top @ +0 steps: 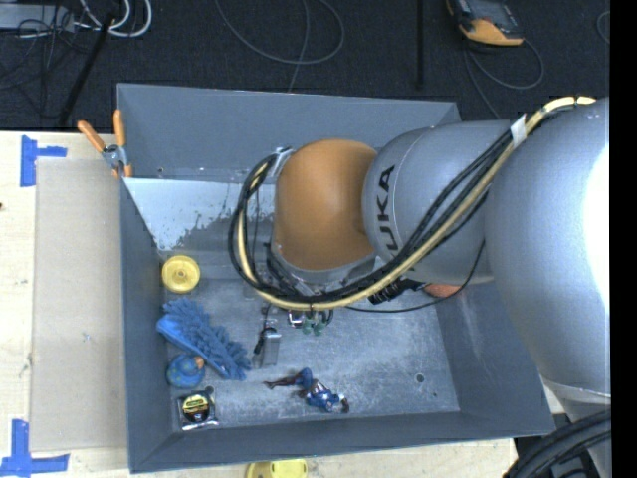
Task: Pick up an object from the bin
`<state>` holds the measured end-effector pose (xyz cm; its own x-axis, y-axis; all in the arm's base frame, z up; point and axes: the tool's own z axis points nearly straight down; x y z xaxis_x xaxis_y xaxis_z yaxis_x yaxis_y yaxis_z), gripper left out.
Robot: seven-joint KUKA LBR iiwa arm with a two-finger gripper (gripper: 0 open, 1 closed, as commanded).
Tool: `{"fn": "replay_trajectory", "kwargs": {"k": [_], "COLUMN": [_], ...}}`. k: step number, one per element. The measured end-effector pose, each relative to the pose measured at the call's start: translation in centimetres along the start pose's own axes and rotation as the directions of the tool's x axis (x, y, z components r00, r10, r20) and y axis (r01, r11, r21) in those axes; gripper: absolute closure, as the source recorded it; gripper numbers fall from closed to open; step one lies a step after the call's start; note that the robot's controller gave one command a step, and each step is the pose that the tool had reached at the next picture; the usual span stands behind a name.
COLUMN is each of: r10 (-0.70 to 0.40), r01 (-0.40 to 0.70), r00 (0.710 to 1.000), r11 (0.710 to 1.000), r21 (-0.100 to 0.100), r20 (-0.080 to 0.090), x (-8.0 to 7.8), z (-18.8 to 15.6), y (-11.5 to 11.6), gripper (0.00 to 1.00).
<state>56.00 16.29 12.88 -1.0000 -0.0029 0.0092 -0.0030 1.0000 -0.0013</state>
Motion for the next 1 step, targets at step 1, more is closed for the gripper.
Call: {"fn": "replay_trajectory", "kwargs": {"k": [1], "r10": [0.004], "r01": [-0.004], "r00": [1.000], "r11": [1.000], "r21": [-0.001], "r20": [0.008], "x": [-0.20], "z": [-0.46], "y": [-0.06], "gripper": [0.00]}}
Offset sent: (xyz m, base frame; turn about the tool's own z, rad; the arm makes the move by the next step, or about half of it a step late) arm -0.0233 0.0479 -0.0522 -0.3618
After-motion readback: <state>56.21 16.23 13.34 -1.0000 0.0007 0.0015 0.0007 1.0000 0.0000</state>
